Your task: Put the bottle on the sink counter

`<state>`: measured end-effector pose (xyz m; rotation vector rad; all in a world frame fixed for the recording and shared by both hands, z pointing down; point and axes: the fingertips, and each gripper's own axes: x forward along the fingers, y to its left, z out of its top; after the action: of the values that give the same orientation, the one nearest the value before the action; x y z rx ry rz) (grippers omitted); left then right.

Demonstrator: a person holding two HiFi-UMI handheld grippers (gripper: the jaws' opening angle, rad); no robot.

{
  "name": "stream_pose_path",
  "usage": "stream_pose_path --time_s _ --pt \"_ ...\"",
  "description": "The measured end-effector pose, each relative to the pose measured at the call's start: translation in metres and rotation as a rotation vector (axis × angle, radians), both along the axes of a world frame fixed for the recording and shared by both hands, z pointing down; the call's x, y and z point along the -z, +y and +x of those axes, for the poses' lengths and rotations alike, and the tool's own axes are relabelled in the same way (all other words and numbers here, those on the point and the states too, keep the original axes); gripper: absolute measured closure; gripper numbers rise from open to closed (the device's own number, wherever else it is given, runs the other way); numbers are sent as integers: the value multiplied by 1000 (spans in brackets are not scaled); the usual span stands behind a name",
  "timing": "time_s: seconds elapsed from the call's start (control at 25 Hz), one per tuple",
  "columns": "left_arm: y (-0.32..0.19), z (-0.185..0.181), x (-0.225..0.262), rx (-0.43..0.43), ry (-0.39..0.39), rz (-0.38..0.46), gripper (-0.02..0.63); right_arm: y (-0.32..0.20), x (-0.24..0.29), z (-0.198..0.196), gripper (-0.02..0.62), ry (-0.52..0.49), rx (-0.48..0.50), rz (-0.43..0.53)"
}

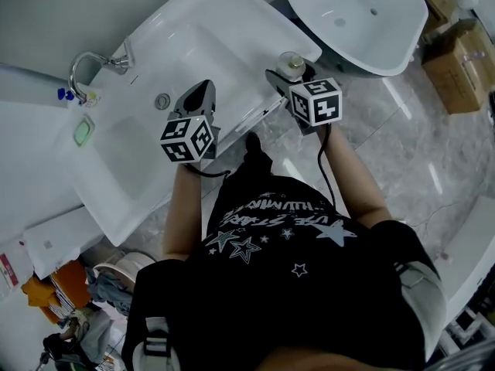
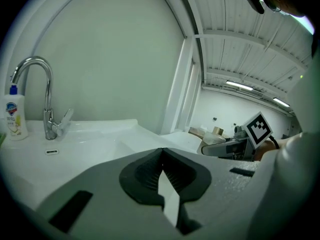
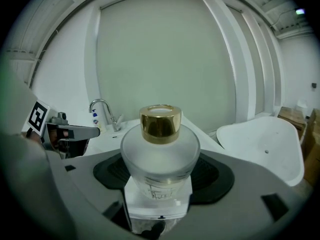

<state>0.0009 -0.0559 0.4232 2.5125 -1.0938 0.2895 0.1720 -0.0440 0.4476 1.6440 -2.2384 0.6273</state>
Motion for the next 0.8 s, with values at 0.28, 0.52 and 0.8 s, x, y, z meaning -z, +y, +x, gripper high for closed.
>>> stream_pose_path --time_s 0.28,0.52,0.8 --pt "-76 6 6 35 22 27 598 -77 -1 3 275 25 26 -2" --pt "-126 7 4 43 26 24 598 -140 -5 -1 275 30 37 -9" --pt "-162 -3 -14 72 4 2 598 -199 -21 -14 275 60 52 -29"
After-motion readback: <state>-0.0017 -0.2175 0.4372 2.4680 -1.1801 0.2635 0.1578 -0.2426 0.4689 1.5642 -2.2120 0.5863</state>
